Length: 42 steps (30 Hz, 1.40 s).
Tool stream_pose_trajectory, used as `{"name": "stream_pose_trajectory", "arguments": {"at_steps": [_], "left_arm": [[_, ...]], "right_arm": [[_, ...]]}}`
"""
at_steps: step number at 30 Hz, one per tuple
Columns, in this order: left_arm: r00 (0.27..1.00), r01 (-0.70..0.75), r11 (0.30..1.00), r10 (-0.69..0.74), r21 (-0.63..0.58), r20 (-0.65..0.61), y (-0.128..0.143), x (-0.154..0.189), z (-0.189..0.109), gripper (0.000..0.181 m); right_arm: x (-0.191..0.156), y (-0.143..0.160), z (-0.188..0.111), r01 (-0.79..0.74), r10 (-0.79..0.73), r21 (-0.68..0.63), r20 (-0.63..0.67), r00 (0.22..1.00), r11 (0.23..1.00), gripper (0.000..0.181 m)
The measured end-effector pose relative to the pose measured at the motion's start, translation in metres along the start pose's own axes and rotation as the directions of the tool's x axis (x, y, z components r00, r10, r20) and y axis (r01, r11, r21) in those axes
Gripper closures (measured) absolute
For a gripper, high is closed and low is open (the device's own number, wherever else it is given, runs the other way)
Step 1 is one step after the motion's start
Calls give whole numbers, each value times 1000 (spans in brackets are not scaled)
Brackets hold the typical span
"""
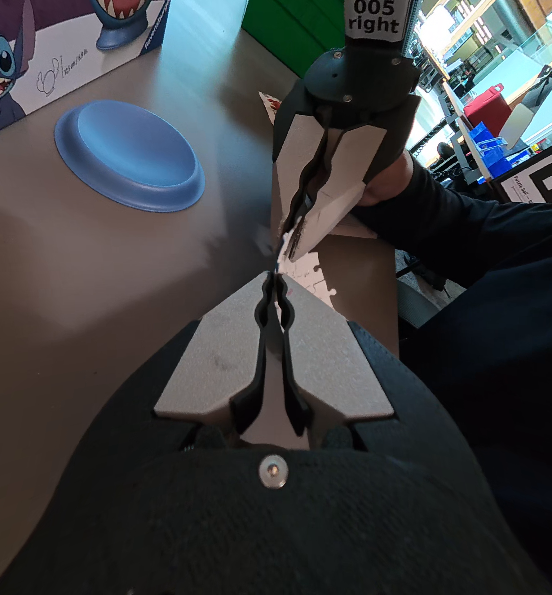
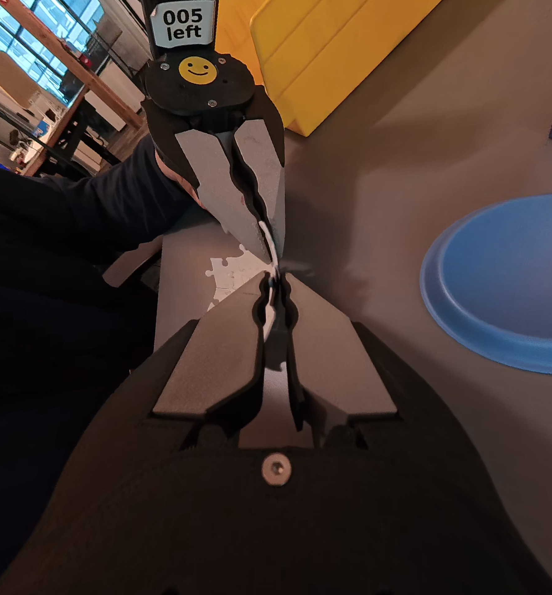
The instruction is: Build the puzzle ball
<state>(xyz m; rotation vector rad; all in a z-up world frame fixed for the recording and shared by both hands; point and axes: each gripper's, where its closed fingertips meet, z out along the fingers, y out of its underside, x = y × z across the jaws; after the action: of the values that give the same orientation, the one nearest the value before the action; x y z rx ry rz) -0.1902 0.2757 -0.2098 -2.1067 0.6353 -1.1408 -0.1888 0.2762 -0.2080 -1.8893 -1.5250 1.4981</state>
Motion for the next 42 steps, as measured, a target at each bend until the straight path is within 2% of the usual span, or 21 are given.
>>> {"name": "stream_pose_trajectory", "arguments": {"at_steps": [10,13,17,23,35,42], "left_arm": [[1000,-12,1000,12,-26,7,4,1,3,181],[1000,-2,1000,2,-4,8,1,0,1,181],[999,25,1000,-25,17,-22,-2,1,-2,181],[999,24,999,-23,24,-24,-4,2,-2,181],[999,22,1000,-21,19,-47,-3,6,-2,181],[998,27,998,-24,54,-58,-9,5,-9,181]], "right_arm": [[1,6,1,14,-16,-46,-41,999,999,181],[2,1,0,45,-46,-26,-63,997,999,181],[1,-3,0,26,-26,9,-31,999,1000,181],[0,7,2,54,-55,-46,-22,998,997,180],[-4,11,1,47,-47,-64,2,999,997,181],[-6,2,3,26,-26,-7,37,999,1000,181]]}}
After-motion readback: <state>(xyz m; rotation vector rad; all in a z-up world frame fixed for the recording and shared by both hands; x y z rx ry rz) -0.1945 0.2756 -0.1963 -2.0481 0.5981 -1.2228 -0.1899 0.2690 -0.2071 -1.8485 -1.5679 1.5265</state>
